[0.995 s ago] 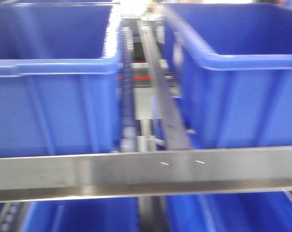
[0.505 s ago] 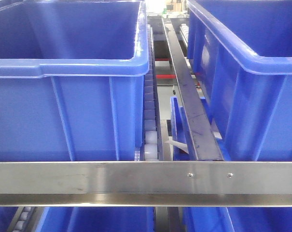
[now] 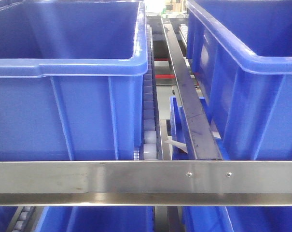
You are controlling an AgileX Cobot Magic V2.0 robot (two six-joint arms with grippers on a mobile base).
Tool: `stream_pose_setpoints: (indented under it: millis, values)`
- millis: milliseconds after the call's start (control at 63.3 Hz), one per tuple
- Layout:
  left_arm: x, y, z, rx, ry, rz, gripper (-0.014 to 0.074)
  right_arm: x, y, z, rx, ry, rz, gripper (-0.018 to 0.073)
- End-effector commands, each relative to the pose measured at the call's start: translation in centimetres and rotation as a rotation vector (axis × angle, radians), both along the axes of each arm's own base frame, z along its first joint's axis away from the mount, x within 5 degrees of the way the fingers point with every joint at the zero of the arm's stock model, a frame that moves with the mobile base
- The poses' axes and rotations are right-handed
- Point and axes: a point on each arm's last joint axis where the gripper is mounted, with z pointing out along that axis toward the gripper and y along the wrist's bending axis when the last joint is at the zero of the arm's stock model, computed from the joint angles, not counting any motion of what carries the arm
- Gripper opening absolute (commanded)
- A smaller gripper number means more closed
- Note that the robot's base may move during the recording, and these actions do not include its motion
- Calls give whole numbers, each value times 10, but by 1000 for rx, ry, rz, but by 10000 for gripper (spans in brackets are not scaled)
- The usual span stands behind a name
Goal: Pick and sort blue part to right shelf
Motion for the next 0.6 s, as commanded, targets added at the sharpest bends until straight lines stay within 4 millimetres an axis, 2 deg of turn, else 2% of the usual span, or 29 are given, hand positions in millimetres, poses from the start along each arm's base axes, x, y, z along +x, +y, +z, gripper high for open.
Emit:
stream_pose_setpoints:
  millis: [0,458,584]
  values:
    - [1,-2,15,-11,-90,-17,314,-1,2,17,-16,-101,17,248]
    - [1,-3,16,-31,-91,-29,314,-1,2,17,-16,-101,17,248]
    - [8,-5,29,-26,-70,-27,316,-1,2,17,-16,-101,17,248]
